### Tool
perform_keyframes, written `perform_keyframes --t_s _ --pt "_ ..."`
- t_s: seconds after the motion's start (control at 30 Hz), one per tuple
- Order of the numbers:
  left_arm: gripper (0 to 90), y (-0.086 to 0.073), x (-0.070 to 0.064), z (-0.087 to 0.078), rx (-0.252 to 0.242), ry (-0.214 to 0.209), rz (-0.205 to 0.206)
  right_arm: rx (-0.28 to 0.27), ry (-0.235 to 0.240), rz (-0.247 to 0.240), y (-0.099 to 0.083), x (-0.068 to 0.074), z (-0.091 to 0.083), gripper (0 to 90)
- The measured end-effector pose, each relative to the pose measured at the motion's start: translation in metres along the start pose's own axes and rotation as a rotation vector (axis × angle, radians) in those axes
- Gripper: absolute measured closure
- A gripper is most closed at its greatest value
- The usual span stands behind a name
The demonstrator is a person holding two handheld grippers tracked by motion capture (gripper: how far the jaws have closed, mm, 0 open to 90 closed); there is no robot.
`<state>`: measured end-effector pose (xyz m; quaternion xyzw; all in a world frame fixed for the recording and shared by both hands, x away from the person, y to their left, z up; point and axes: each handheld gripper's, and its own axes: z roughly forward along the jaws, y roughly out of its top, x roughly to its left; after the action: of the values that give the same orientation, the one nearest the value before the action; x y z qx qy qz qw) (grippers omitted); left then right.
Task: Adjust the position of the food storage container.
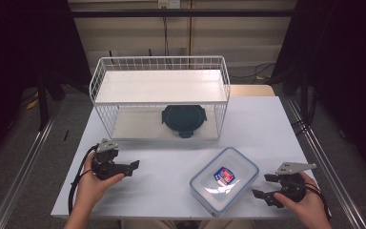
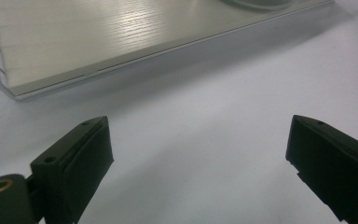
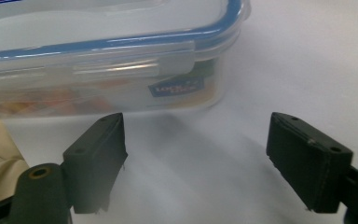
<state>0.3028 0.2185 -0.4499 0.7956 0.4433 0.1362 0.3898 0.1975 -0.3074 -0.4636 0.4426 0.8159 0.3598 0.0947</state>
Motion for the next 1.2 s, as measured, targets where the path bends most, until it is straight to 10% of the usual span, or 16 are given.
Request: perform_keyframes --t_s 0.23,0.4,0.6,1.2 --pt "6.9 0.001 -0.005 0.006 0.016 -0.006 0.013 0.012 0.013 0.025 -0.001 0.003 -0.003 32.9" --pt "7.0 0.001 -0.011 0.009 0.023 -0.006 0.022 0.049 0.056 0.038 0.003 0.011 -0.010 66.4" --pt "7.1 0.001 -0.012 0.008 0.023 -0.004 0.025 0.114 0.129 -0.001 0.008 0.023 -0.003 83.0" --pt "7.2 0.002 -0.019 0.014 0.031 -0.030 0.005 0.112 0.247 -0.076 0.021 0.050 0.016 90.0"
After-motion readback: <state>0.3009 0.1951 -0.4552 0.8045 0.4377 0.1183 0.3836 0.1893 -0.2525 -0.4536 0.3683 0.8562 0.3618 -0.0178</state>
